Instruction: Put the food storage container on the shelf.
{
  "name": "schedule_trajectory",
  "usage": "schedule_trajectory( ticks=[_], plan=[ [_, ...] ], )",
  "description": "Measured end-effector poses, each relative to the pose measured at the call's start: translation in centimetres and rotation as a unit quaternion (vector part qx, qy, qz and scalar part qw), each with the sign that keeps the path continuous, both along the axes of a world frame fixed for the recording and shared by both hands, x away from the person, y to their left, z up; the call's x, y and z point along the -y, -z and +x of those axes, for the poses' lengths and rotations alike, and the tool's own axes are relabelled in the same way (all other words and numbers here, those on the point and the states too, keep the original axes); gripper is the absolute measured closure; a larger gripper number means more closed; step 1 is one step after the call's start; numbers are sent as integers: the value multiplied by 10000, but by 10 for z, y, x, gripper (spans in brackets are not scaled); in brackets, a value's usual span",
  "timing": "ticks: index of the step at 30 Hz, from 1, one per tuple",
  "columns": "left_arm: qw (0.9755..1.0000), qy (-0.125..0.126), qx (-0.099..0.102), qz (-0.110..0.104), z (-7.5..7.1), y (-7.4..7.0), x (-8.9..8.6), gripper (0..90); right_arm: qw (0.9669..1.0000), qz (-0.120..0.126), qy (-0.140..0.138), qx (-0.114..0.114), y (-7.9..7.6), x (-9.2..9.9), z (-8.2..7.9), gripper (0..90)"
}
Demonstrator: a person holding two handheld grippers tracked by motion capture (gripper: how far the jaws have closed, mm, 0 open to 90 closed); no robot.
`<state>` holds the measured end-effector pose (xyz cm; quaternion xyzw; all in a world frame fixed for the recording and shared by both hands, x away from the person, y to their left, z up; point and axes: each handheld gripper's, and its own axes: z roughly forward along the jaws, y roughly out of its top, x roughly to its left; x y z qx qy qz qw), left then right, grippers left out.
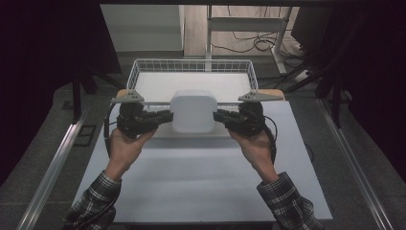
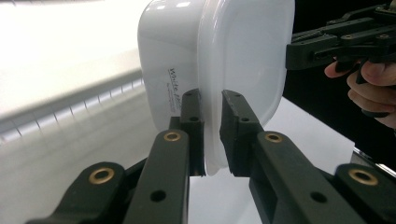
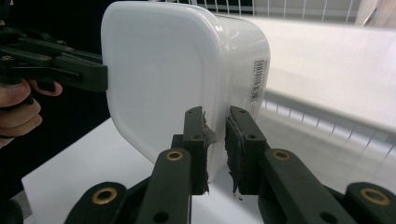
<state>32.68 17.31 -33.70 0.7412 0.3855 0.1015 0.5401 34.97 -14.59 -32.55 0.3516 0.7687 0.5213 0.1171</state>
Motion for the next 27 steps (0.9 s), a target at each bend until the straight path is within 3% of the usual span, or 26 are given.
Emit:
schedule_trajectory(
  ticks=[2,11,13,21,27],
  plan=[
    [10000,-1,29,-16,7,-10,-2,805,10000,18,1,81,-10,-1,6,781],
    [9999,-80,48,-111,31,-28,-5,804,9999,44,119,111,-35,-7,31,781],
    [9998,-133,-25,-169,41,-29,-6,803,9998,29,145,104,-37,-8,37,780],
    [9993,-213,-182,-232,60,-24,-8,798,9997,10,212,-118,-35,-13,60,776],
    [9992,-250,-208,-231,66,-22,-7,792,9994,14,249,-238,-33,-15,68,766]
  ],
)
